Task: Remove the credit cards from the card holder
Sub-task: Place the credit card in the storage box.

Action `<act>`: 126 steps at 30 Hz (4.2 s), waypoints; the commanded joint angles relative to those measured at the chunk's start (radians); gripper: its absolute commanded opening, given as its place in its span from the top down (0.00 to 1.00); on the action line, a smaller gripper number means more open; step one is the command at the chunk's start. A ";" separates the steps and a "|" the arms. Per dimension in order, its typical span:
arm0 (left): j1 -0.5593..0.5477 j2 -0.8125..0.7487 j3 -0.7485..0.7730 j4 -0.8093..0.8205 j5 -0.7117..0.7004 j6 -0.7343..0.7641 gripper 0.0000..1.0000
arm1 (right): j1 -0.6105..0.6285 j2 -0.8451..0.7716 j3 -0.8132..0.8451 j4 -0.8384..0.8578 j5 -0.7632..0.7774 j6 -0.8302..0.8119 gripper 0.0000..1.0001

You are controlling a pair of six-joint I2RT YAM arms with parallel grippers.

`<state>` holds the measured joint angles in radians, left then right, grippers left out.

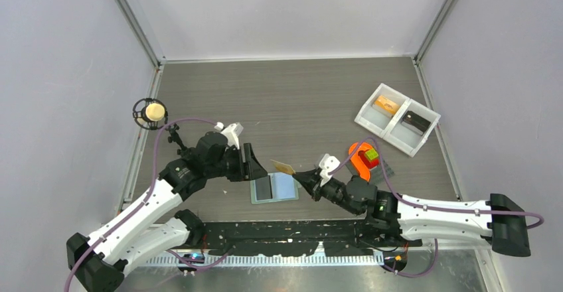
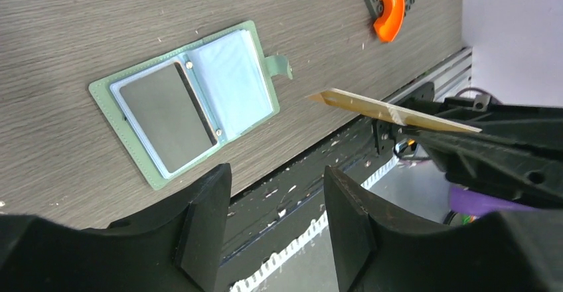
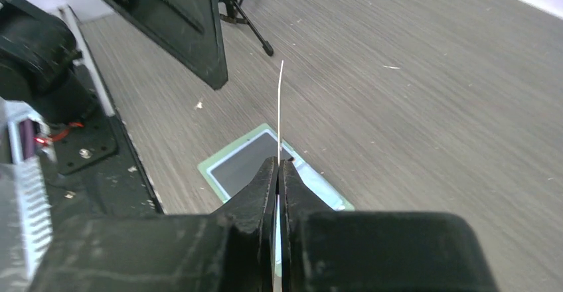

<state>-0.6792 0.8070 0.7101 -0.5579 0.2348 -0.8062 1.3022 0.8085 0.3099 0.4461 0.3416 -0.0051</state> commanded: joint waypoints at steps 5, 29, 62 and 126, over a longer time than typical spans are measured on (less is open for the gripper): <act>-0.001 -0.019 0.075 -0.012 0.043 0.151 0.45 | -0.123 -0.095 0.036 -0.115 -0.138 0.255 0.95; 0.001 0.003 0.227 -0.323 -0.273 0.401 0.00 | -1.069 0.064 0.409 -0.506 -0.216 0.494 0.95; 0.001 0.039 0.273 -0.400 -0.494 0.524 0.00 | -1.531 0.748 0.707 -0.388 -0.477 0.564 0.95; 0.002 -0.010 0.290 -0.362 -0.490 0.508 0.00 | -1.290 0.563 0.768 -0.749 -0.326 0.566 0.71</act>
<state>-0.6785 0.8314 0.9703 -0.9470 -0.2016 -0.3054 -0.1040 1.4670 1.1137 -0.2459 0.0029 0.5541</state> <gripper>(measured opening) 0.995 0.277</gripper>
